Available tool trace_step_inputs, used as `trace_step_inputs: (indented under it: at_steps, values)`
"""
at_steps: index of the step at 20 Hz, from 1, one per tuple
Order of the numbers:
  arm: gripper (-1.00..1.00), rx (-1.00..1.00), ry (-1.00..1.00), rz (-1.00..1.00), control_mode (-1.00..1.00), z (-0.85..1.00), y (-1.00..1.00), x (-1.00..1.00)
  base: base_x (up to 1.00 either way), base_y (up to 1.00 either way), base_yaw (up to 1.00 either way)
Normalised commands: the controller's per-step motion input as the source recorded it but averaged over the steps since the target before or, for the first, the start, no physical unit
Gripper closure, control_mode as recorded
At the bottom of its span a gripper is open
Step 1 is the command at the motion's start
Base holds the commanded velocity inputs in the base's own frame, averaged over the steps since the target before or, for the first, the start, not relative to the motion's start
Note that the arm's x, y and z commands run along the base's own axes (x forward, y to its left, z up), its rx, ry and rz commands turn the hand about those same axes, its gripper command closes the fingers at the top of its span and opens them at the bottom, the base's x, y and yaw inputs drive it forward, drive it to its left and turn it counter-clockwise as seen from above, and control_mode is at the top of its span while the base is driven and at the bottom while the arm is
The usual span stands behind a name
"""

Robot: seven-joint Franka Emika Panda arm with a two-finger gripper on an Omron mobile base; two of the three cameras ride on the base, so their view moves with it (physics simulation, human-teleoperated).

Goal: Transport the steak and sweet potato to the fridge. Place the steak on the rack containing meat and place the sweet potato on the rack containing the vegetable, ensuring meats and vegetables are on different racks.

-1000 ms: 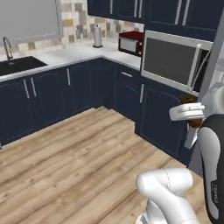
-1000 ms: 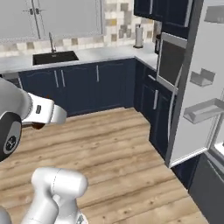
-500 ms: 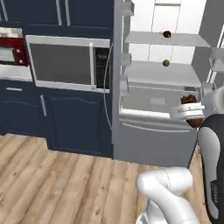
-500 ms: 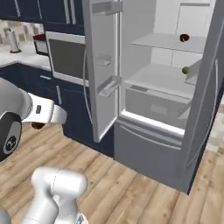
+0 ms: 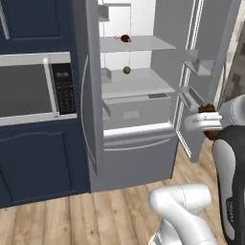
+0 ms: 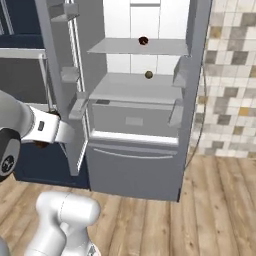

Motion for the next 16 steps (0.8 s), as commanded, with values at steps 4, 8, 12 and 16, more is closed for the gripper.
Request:
trace_step_inputs:
  at_steps: [4,8,12,16]
  values:
    - [1.0,0.0,0.0,0.0,1.0,0.0,0.0,0.0,0.05,0.52,-0.01]
    - [1.0,0.0,0.0,0.0,1.0,0.0,0.0,0.0,0.02,-0.32,0.0]
    - [1.0,0.0,0.0,0.0,1.0,0.0,0.0,0.0,-0.12,-0.72,0.0]
    - [1.0,0.0,0.0,0.0,1.0,0.0,0.0,0.0,0.23,-0.3,-0.02]
